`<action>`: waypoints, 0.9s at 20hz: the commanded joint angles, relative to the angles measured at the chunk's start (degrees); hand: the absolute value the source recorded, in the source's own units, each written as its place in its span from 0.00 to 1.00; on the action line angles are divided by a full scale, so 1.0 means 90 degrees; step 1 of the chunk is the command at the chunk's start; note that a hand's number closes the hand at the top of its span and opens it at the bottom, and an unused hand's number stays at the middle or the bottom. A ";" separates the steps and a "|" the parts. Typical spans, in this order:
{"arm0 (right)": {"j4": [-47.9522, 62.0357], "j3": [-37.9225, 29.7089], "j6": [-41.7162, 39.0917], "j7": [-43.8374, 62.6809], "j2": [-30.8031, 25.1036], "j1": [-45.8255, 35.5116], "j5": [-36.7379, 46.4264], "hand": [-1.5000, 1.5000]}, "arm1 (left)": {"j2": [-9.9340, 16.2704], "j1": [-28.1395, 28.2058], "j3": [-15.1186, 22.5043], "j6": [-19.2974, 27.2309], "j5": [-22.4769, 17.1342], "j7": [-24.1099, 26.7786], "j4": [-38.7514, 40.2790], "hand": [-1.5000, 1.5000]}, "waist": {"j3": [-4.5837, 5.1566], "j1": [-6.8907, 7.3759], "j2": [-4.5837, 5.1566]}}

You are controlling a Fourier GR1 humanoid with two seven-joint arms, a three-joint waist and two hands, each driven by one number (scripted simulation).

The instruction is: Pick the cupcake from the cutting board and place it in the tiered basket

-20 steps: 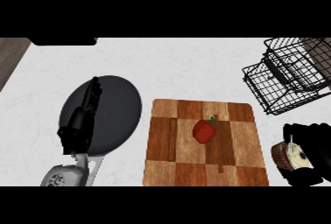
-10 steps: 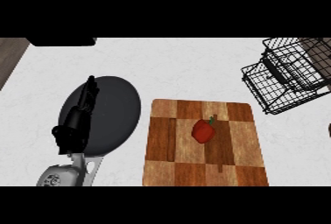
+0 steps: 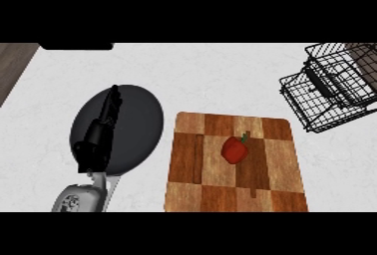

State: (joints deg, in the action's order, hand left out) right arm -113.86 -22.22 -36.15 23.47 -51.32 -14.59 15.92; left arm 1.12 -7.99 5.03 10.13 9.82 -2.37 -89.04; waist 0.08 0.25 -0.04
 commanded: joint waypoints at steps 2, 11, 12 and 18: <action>0.1094 0.0116 -0.0114 0.0174 -0.0042 -0.1039 -0.0351 1.00 | 0.0134 0.0105 0.0039 -0.0204 -0.0063 -0.0365 -0.0493 0.50 | -0.0006 0.0081 0.0013; 0.2684 0.1294 0.0684 -0.0244 0.0110 -0.2445 0.1210 1.00 | 0.0142 -0.0250 -0.0223 -0.0215 -0.0115 -0.0059 0.0059 0.50 | -0.0006 0.0076 0.0029; 0.3028 0.1367 0.0956 -0.0667 0.0183 -0.2276 0.1493 1.00 | 0.0159 -0.0173 -0.0268 -0.0193 -0.0144 -0.0206 -0.0100 0.50 | -0.0008 0.0086 0.0031; 0.4063 0.1668 0.1717 -0.1547 0.0321 -0.2418 0.2318 1.00 | 0.0044 0.0225 0.0049 -0.0076 0.0084 -0.0100 -0.0232 0.50 | -0.0011 0.0066 0.0021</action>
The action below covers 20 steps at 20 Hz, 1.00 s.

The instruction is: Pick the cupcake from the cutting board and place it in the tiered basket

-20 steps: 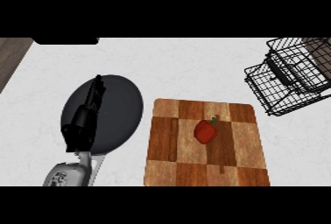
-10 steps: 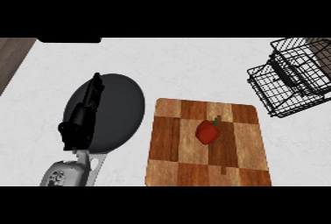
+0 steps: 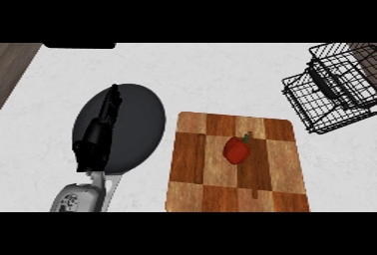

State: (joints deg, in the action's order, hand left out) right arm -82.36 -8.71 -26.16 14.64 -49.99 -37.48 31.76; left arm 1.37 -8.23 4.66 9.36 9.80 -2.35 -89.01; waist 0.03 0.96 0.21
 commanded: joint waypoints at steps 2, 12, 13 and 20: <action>0.0972 0.0218 0.0396 -0.0727 0.0040 -0.0267 0.0658 1.00 | 0.0164 -0.0258 -0.0213 -0.0127 -0.0123 -0.0485 -0.0235 0.50 | -0.0003 -0.0024 -0.0011; 0.3274 -0.0622 0.0550 -0.0770 0.0856 -0.1166 -0.0142 0.00 | 0.0177 0.0011 -0.0035 -0.0110 -0.0046 -0.0220 -0.0329 0.50 | -0.0007 0.0058 -0.0001; 0.3343 -0.0911 0.0501 -0.1219 0.0576 -0.0897 -0.0334 0.00 | -0.0132 -0.0109 0.0090 0.0208 0.0160 -0.0056 0.0050 0.50 | -0.0007 -0.0041 -0.0002; 0.3951 -0.2115 0.0942 -0.0753 0.0397 -0.1488 -0.1114 0.00 | -0.0063 -0.0124 -0.0014 0.0209 0.0113 0.0075 0.0097 0.50 | -0.0006 -0.0054 -0.0003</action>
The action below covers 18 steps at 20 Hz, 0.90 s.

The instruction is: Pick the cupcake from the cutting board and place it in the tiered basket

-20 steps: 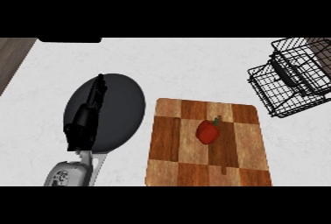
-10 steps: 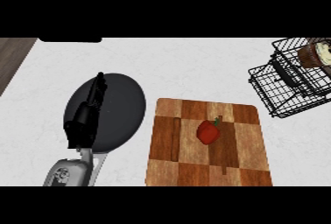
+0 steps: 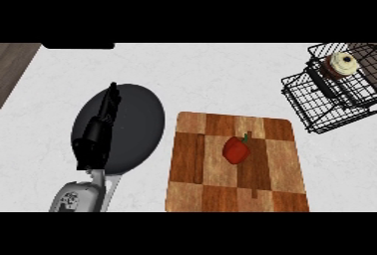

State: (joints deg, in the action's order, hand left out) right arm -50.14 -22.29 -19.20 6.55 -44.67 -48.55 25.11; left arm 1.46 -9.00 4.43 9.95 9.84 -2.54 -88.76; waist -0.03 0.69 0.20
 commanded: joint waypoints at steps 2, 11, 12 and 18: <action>0.0375 -0.0855 0.0321 0.0217 -0.0570 0.0127 -0.0343 0.00 | 0.0108 0.0333 -0.0045 -0.0107 -0.0069 0.0137 -0.0104 0.50 | 0.0002 -0.0058 -0.0022; 0.2345 -0.2446 -0.0600 -0.0647 -0.2027 0.0937 -0.1378 0.00 | -0.0004 0.0148 0.0022 0.0016 0.0031 -0.0185 -0.0253 0.50 | -0.0018 -0.0107 0.0002; 0.2567 -0.2557 -0.0710 -0.0805 -0.2352 0.0952 -0.1406 0.00 | 0.0148 0.0437 -0.0107 -0.0223 -0.0220 0.0045 -0.0300 0.50 | -0.0017 -0.0042 0.0015; 0.3589 -0.3017 -0.1625 -0.2201 -0.3073 0.2228 -0.1604 0.00 | 0.0178 0.0207 -0.0132 -0.0166 -0.0102 0.0046 -0.0196 0.50 | -0.0029 -0.0076 0.0023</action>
